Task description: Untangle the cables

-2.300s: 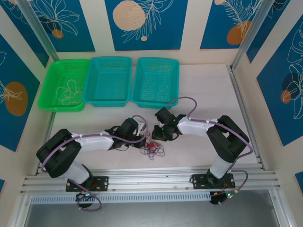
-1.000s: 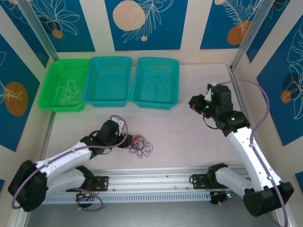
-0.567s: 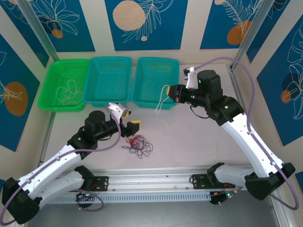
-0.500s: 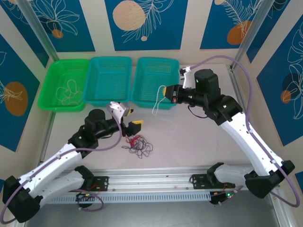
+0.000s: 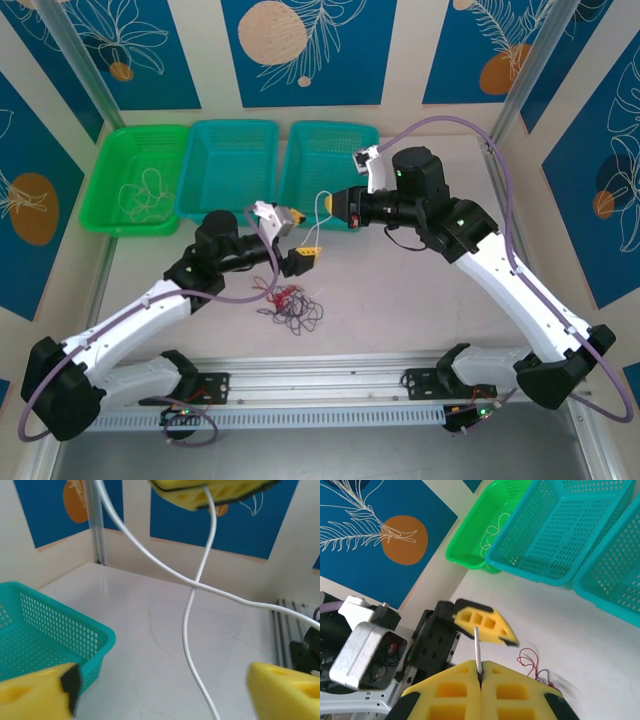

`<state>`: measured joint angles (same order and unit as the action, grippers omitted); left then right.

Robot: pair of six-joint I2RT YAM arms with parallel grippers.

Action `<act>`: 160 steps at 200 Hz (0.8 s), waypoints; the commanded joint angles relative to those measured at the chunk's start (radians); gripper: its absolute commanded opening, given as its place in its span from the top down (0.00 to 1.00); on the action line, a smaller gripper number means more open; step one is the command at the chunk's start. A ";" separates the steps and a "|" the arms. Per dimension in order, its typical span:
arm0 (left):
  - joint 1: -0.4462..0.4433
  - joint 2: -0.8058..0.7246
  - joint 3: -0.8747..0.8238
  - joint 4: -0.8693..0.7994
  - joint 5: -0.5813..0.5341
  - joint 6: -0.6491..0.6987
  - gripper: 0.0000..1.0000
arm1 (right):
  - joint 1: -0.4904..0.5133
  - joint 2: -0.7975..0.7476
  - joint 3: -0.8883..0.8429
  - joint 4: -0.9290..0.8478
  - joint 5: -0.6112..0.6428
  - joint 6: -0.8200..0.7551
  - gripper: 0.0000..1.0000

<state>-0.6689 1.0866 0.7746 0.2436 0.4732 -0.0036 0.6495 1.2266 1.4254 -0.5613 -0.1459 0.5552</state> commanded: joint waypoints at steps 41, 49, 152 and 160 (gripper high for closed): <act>-0.002 -0.028 0.015 -0.094 -0.145 -0.005 1.00 | 0.001 -0.030 0.005 -0.024 0.144 -0.003 1.00; -0.002 -0.044 0.011 -0.109 -0.182 -0.006 1.00 | -0.004 -0.041 -0.015 -0.018 0.145 -0.004 0.96; 0.373 0.071 0.346 -0.384 -0.470 0.113 1.00 | 0.070 -0.025 -0.050 0.090 -0.160 -0.055 0.53; 0.414 0.104 0.370 -0.378 -0.476 0.113 1.00 | 0.079 -0.015 -0.045 0.097 -0.158 -0.050 0.53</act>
<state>-0.3622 1.1118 1.0790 -0.0967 0.0441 0.0895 0.7021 1.1950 1.3712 -0.5133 -0.2523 0.5217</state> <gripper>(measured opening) 0.042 0.468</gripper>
